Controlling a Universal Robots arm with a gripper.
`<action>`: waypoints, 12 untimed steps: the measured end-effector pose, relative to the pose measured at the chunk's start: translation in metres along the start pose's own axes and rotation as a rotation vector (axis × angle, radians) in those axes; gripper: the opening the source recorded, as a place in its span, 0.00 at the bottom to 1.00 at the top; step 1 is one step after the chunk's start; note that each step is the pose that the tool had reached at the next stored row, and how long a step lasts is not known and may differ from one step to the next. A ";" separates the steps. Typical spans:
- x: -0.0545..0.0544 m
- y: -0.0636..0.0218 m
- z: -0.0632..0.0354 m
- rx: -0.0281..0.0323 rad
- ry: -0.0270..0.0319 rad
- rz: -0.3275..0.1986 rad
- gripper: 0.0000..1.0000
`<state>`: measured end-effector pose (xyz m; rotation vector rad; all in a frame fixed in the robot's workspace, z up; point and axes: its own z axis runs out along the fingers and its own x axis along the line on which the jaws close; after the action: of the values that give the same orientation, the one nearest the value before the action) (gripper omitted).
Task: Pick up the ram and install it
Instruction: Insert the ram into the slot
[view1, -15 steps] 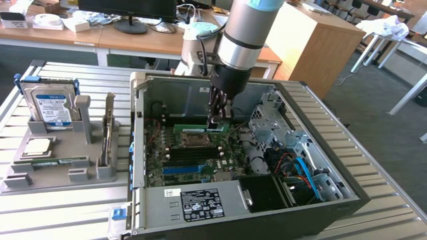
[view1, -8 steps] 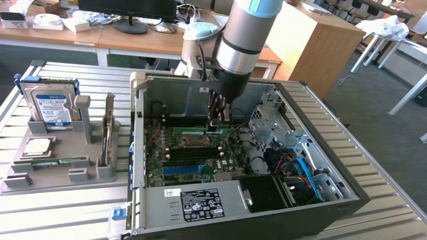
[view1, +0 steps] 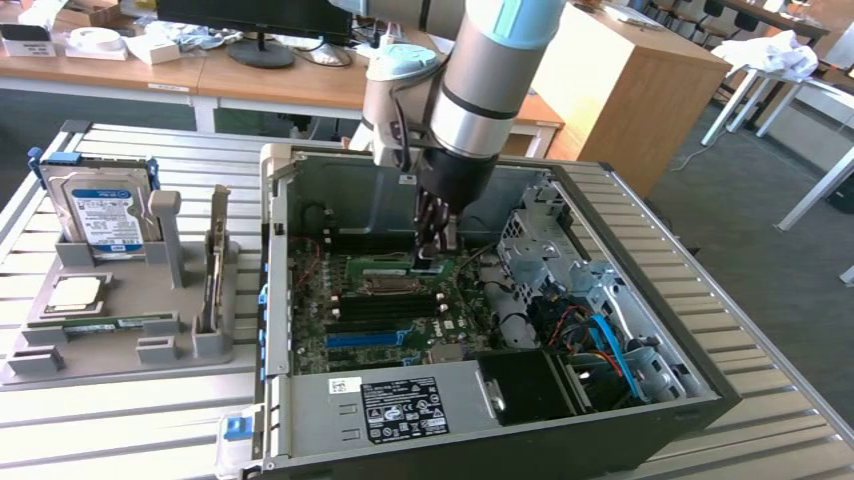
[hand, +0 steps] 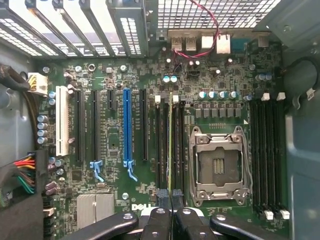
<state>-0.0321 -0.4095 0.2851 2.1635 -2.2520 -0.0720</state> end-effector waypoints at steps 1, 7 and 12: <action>0.000 0.0000 0.0010 0.0000 0.0000 0.000 0.11; 0.000 -0.0003 0.0069 0.0000 0.0000 0.000 0.11; 0.000 -0.0005 0.0111 0.0000 0.0001 0.000 0.11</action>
<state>-0.0321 -0.4095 0.2740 2.1634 -2.2520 -0.0719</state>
